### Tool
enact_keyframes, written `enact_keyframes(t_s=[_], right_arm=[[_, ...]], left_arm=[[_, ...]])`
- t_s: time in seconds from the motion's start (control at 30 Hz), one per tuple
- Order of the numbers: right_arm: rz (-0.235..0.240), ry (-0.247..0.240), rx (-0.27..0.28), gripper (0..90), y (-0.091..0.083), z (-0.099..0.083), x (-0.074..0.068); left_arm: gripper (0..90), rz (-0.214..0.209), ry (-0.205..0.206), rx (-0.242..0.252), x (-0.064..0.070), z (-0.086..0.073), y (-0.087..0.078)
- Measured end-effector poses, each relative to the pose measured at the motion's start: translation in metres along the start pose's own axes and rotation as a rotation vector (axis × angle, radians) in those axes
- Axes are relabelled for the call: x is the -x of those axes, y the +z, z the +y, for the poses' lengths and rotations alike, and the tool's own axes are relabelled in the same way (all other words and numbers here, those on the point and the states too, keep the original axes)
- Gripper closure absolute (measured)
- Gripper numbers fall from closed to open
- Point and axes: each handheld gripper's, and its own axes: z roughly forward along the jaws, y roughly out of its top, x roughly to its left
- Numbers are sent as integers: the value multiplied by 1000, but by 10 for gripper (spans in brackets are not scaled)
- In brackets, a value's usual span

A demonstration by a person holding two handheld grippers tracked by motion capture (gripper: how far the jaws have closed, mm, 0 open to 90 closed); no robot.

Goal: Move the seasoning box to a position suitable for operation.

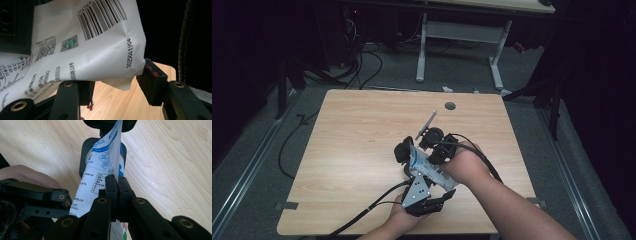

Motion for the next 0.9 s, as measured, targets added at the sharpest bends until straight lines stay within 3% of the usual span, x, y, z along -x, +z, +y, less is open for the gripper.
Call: enact_keyframes(t_s=[0.9], right_arm=[[3,2,-2,894,0,1,0]], left_arm=[[507,2,5,0,0,-2,-1]])
